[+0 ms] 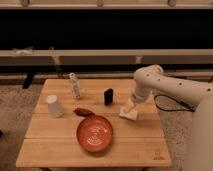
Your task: Place the ceramic cup over the eraser
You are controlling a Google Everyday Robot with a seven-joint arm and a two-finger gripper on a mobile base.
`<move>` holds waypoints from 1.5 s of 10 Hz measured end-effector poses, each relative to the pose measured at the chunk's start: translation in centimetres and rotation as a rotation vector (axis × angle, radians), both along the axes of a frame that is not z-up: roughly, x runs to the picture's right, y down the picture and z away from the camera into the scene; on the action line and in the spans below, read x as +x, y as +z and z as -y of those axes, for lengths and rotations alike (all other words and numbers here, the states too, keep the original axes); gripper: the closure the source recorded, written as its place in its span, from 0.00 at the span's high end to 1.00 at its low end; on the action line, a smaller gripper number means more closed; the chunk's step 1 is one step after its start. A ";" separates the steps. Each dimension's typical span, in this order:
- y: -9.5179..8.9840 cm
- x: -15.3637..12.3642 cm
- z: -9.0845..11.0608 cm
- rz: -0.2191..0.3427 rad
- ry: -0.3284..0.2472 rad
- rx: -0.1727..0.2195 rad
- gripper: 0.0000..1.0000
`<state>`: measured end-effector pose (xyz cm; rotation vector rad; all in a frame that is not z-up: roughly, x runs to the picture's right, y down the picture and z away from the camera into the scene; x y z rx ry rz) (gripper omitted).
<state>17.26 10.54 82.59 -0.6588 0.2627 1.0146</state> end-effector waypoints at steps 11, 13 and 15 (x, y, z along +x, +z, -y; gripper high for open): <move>0.0 0.0 0.0 0.000 0.000 0.000 0.80; 0.0 0.1 0.3 0.011 -0.011 0.008 0.80; 0.1 -0.8 1.4 0.066 -0.059 0.035 0.80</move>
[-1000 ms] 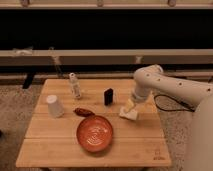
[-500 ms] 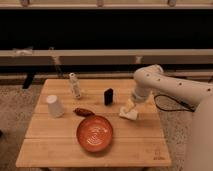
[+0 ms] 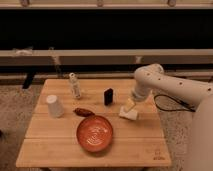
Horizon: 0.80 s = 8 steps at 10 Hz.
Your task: Place the ceramic cup over the eraser
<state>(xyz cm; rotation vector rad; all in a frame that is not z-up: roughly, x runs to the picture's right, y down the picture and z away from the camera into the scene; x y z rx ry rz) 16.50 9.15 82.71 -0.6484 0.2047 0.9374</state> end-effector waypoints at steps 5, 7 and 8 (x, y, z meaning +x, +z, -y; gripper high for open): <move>0.3 -7.0 4.6 0.221 -0.283 0.111 0.80; 0.3 -7.7 5.4 0.247 -0.361 0.141 0.80; 0.5 -8.8 5.8 0.256 -0.385 0.152 0.80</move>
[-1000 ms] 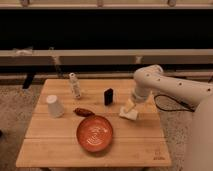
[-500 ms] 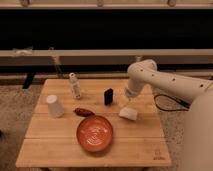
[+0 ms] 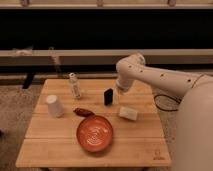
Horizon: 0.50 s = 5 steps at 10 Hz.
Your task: Place the ceramic cup over the eraser
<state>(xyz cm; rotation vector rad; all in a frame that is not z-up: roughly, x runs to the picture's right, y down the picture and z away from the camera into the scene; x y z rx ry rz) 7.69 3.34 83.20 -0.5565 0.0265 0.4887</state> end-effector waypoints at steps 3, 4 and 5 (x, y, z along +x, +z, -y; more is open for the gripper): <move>0.9 -1.8 0.9 0.013 -0.041 0.025 0.80; 1.2 -2.7 1.2 0.021 -0.055 0.032 0.80; 1.3 -3.2 1.4 0.029 -0.064 0.036 0.80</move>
